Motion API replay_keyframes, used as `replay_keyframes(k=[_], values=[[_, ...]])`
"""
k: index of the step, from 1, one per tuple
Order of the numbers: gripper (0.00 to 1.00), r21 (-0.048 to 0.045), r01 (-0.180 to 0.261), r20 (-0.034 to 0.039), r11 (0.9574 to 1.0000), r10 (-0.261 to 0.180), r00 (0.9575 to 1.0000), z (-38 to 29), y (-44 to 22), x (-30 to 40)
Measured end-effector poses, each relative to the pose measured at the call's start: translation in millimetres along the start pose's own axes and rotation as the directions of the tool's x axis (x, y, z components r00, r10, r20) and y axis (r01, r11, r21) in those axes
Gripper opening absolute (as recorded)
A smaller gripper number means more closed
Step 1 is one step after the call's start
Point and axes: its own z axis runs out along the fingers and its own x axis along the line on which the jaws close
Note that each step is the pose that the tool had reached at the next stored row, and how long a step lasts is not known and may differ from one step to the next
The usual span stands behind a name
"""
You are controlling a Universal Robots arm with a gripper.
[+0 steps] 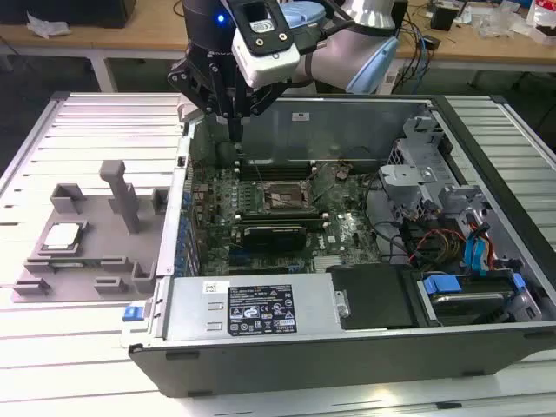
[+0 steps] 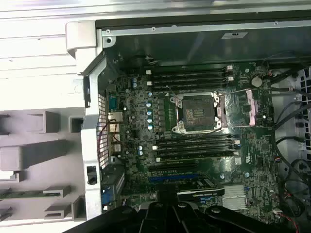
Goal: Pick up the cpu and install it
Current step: 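Reach for the cpu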
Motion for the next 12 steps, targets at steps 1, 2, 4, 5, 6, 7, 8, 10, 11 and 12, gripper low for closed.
replay_keyframes(k=[1, 2, 4, 5, 6, 7, 8, 10, 11, 12], values=[[0.11, 0.0, 0.0, 0.0, 1.0, 0.0, 1.0, 0.0, 0.0, 0.0], [0.11, 0.0, 0.0, 0.0, 1.0, 0.0, 1.0, 0.0, 0.0, 0.0], [0.11, 0.0, 0.0, 0.0, 1.0, 0.0, 1.0, 0.0, 0.0, 0.0], [0.11, 0.0, 0.0, 0.0, 1.0, 0.0, 1.0, 0.0, 0.0, 0.1], [0.11, 0.0, 0.0, 0.0, 1.0, 0.0, 1.0, 0.0, 0.0, 0.4], [0.11, 0.0, 0.0, 0.0, 1.0, 0.0, 1.0, 0.0, 0.0, 0.6], [0.11, 0.0, 0.0, 0.0, 1.0, 0.0, 1.0, 0.0, 0.0, 0.8], [0.11, 0.0, 0.0, 0.0, 1.0, 0.0, 1.0, 0.0, 0.0, 0.9], [0.11, -0.0001, 0.0, 0.0, 1.0, 0.0, 1.0, 0.0, -0.1, 1.0], [0.11, -0.0001, 0.0, 0.0, 1.0, 0.0, 1.0, 0.0, -0.1, 1.1]])
